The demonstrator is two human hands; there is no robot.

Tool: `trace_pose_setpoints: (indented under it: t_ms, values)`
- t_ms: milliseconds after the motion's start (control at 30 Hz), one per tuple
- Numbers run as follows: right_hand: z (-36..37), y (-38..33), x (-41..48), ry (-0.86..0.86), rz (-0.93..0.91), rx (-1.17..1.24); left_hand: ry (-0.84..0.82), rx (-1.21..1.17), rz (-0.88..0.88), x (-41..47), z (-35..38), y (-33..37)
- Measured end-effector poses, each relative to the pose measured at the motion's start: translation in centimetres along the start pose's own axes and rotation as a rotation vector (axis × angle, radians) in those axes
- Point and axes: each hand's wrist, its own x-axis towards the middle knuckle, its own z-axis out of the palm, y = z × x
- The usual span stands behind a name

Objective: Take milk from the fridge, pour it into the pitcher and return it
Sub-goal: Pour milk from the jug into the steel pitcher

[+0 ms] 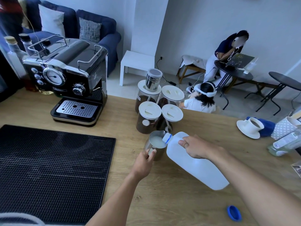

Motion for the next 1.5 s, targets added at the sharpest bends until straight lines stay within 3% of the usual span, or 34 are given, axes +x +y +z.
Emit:
trace_pose_setpoints:
  t_ms: [1000, 1500]
  values:
    - [-1.0, -1.0, 0.9, -0.024, -0.035, -0.169, 0.015, -0.019, 0.009, -0.1, 0.3, 0.0]
    - [2.0, 1.8, 1.1, 0.096, -0.02, 0.144, 0.015, -0.03, -0.018, 0.0, 0.3, 0.0]
